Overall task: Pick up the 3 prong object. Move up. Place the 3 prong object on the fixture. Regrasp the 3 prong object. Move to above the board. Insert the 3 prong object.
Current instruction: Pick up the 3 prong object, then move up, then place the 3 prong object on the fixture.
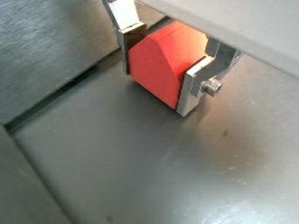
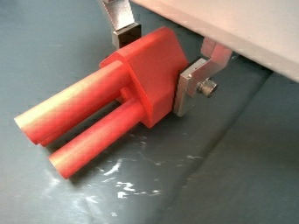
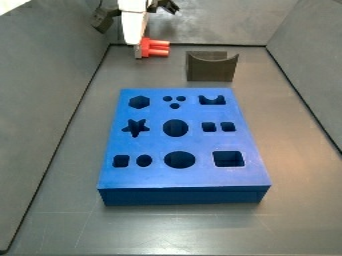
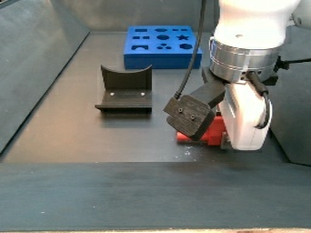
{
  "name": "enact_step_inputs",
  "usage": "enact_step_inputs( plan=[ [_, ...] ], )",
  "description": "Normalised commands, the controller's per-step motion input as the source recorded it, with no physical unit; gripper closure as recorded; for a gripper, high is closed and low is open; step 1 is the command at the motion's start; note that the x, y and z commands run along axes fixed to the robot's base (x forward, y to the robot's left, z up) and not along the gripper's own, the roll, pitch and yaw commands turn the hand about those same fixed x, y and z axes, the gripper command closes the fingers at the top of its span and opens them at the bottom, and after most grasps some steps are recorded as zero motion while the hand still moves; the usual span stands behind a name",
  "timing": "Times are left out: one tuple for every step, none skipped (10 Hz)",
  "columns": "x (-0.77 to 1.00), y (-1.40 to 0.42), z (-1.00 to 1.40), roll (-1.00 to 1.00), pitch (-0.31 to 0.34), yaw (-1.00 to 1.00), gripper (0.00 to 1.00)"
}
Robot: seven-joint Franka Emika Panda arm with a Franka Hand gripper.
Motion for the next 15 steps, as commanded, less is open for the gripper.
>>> enact_step_inputs(
  plan=[
    [0.00, 0.00, 0.00, 0.00, 0.000, 0.00, 1.00],
    [0.00, 0.00, 0.00, 0.00, 0.000, 0.00, 1.00],
    [0.00, 0.00, 0.00, 0.00, 0.000, 0.00, 1.00],
    [0.00, 0.00, 0.00, 0.00, 0.000, 0.00, 1.00],
    [0.00, 0.00, 0.00, 0.00, 0.000, 0.00, 1.00],
    [0.00, 0.00, 0.00, 0.00, 0.000, 0.00, 1.00],
    [0.00, 0.00, 1.00, 0.00, 0.000, 0.00, 1.00],
    [-0.01, -0.03, 1.00, -0.01, 0.017, -0.02, 1.00],
    [-0.02, -0.02, 0.93, -0.01, 0.048, -0.02, 1.00],
    [-0.01, -0.01, 0.82, 0.00, 0.075, -0.02, 1.00],
    [-0.01, 0.01, 0.65, 0.01, 0.088, -0.03, 1.00],
    [-0.02, 0.01, 0.57, 0.02, 0.082, -0.03, 1.00],
    [-0.03, 0.01, 0.39, 0.04, 0.074, -0.03, 1.00],
    [-0.03, 0.01, 0.26, 0.05, 0.069, -0.03, 1.00],
    [0.00, 0.00, 1.00, 0.00, 0.000, 0.00, 1.00]
  ],
)
